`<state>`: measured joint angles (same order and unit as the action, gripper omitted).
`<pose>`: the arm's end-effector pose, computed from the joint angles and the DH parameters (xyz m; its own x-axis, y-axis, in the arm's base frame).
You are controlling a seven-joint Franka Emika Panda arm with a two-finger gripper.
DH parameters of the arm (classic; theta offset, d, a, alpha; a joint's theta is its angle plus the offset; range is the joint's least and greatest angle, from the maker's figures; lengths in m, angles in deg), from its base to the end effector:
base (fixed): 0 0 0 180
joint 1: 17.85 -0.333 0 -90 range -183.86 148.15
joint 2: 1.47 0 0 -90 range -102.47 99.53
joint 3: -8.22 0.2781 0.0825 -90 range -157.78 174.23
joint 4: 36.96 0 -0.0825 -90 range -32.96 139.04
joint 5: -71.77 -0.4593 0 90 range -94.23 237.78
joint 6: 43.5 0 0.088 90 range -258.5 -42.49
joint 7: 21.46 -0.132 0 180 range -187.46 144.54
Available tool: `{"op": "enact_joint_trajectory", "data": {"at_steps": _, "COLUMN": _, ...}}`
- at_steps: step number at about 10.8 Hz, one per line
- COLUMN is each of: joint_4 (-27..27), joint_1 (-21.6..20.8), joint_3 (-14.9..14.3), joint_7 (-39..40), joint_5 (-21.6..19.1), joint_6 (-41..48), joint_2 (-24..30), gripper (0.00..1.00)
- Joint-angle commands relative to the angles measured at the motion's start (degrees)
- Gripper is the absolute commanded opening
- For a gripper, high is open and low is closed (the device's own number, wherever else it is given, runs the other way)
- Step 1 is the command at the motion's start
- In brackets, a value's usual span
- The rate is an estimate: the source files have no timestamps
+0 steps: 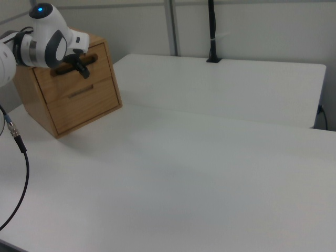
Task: Open the drawer by sliding it
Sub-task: 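Lower the gripper onto the black handle and close on it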
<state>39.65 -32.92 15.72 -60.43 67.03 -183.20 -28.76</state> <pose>0.7589 0.2962 0.4593 0.8312 -0.4208 0.3634 -0.2241 -0.8517 -0.4737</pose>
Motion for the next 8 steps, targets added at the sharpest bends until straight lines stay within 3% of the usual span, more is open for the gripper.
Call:
{"op": "enact_joint_trajectory", "data": {"at_steps": 1, "joint_4": -3.2, "joint_1": 2.3, "joint_3": 3.4, "joint_7": -0.9, "joint_5": -0.8, "joint_6": -0.8, "joint_2": -1.5, "gripper": 0.63}}
{"op": "enact_joint_trajectory", "data": {"at_steps": 3, "joint_4": -6.1, "joint_1": 2.2, "joint_3": 4.8, "joint_7": -0.9, "joint_5": -0.5, "joint_6": -0.8, "joint_2": -3.6, "gripper": 0.54}}
{"op": "enact_joint_trajectory", "data": {"at_steps": 5, "joint_4": -6.6, "joint_1": 2.1, "joint_3": 4.8, "joint_7": -0.9, "joint_5": -0.4, "joint_6": -1.0, "joint_2": -3.9, "gripper": 0.32}}
{"op": "enact_joint_trajectory", "data": {"at_steps": 7, "joint_4": -6.6, "joint_1": 2.0, "joint_3": 4.8, "joint_7": -0.8, "joint_5": -0.4, "joint_6": -1.0, "joint_2": -5.0, "gripper": 0.19}}
{"op": "enact_joint_trajectory", "data": {"at_steps": 8, "joint_4": -6.3, "joint_1": 1.9, "joint_3": 4.8, "joint_7": -0.6, "joint_5": -0.3, "joint_6": -1.0, "joint_2": -5.1, "gripper": 0.17}}
